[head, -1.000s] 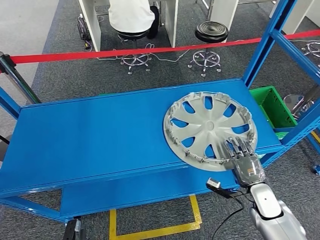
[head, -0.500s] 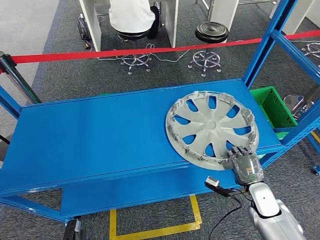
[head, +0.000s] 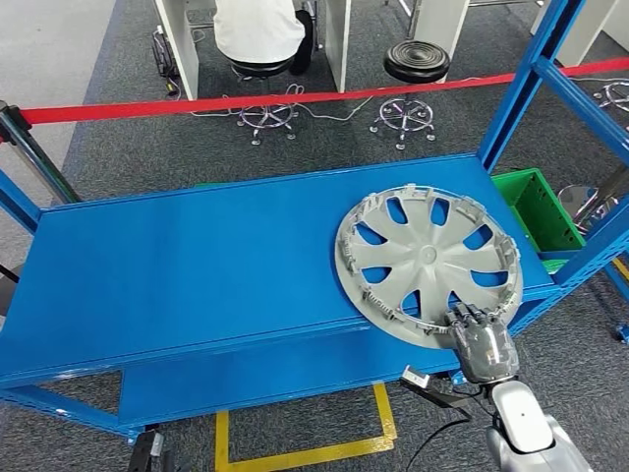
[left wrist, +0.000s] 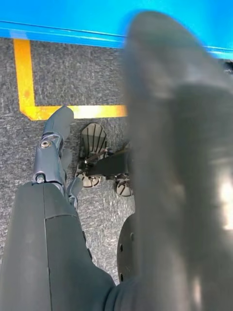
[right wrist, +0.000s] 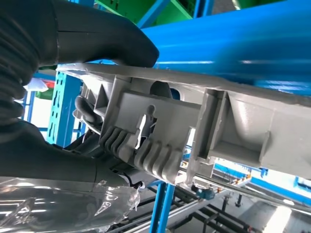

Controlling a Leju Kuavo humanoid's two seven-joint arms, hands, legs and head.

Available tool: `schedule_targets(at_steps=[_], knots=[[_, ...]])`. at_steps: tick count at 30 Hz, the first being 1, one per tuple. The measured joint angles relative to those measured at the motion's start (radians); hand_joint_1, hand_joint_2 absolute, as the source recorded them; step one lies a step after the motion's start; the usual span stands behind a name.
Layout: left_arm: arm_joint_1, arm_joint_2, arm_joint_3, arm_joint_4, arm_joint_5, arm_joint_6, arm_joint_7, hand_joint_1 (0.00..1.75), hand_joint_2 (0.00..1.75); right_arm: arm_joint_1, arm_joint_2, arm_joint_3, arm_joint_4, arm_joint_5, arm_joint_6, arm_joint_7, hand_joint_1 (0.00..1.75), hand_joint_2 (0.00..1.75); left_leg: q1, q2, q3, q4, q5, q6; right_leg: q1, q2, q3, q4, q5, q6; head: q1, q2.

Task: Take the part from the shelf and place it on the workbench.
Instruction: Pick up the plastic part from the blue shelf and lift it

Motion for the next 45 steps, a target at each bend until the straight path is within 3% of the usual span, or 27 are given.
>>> schedule_targets(at_steps=[4,8,11,14,19,22,24,36,41,43,45], knots=[[0.001,0.004,-0.021,0.000,-0.022,-0.009,-0.007,0.00,1.75,0.049,0.000,-0.018,-0.108,-0.062,0.005,-0.063,1.75,1.75,0.000,0.000,-0.002,0.000,0.000,0.000,0.000,0.000,-0.002,0.000,0.000,0.000,0.000,0.000],[0.001,0.004,-0.033,0.000,-0.010,0.002,-0.009,0.00,1.75,0.067,0.007,-0.015,-0.220,-0.263,0.078,-0.146,1.75,1.75,0.000,0.000,-0.003,0.000,0.000,0.000,0.000,0.000,-0.004,0.001,0.000,0.000,0.000,0.000],[0.001,0.004,-0.034,0.000,0.012,-0.007,-0.012,0.00,1.75,0.063,0.026,-0.005,-0.290,-0.523,0.214,-0.223,1.75,1.75,0.000,0.000,-0.003,0.000,0.001,-0.001,0.000,0.001,-0.004,0.001,0.000,-0.001,0.000,0.000],[0.002,0.004,-0.032,0.000,0.037,-0.015,-0.042,0.00,1.75,0.037,0.042,0.014,-0.375,-0.868,0.429,-0.293,1.75,1.75,0.000,0.002,-0.003,0.000,0.001,-0.002,0.000,0.004,-0.005,0.001,0.001,-0.003,0.000,0.000],[0.002,0.004,-0.027,0.000,0.070,-0.021,-0.111,0.00,1.75,0.036,0.058,0.037,-0.531,-1.362,0.717,-0.305,1.75,1.75,0.001,0.001,-0.004,0.000,0.003,-0.002,0.000,0.002,-0.006,0.002,0.002,-0.003,0.000,0.000],[0.007,0.004,-0.025,0.000,0.083,-0.025,-0.120,0.00,1.75,0.058,0.061,0.041,-0.613,-1.646,0.819,-0.293,1.75,1.75,0.001,-0.001,-0.005,0.000,0.004,-0.002,0.001,-0.002,-0.007,0.002,0.001,-0.003,0.000,0.000],[0.010,0.004,-0.023,0.000,0.088,-0.026,-0.123,0.00,1.75,0.068,0.061,0.033,-0.658,-1.744,0.845,-0.291,1.75,1.75,0.001,-0.002,-0.006,0.000,0.004,-0.002,0.001,-0.003,-0.007,0.002,0.001,-0.003,0.000,0.000],[0.011,0.006,-0.020,0.000,0.098,-0.023,-0.135,0.00,1.75,0.113,0.060,-0.015,-0.781,-1.823,0.857,-0.308,1.75,1.75,0.000,-0.001,-0.007,0.000,0.004,-0.001,0.000,0.000,-0.008,0.001,0.003,-0.002,0.000,0.000],[0.014,0.010,-0.019,0.000,0.104,-0.016,-0.138,0.00,1.75,0.165,0.060,-0.080,-0.870,-1.863,0.831,-0.347,1.75,1.75,-0.002,-0.001,-0.004,-0.003,0.007,0.017,-0.005,-0.001,-0.004,-0.002,0.006,0.014,-0.001,0.000],[0.015,0.009,-0.017,0.000,0.114,-0.018,-0.139,0.00,1.75,0.192,0.061,-0.117,-0.912,-1.874,0.821,-0.362,1.75,1.75,0.005,0.002,0.000,-0.017,0.018,0.021,-0.004,-0.002,-0.013,0.027,-0.030,0.021,0.001,0.000],[0.015,0.008,-0.013,0.000,0.119,-0.017,-0.141,0.00,1.75,0.220,0.065,-0.154,-0.948,-1.877,0.814,-0.377,1.75,1.75,0.010,0.004,-0.001,-0.023,0.025,0.023,-0.008,-0.003,-0.045,0.134,-0.118,0.030,0.003,0.000]])
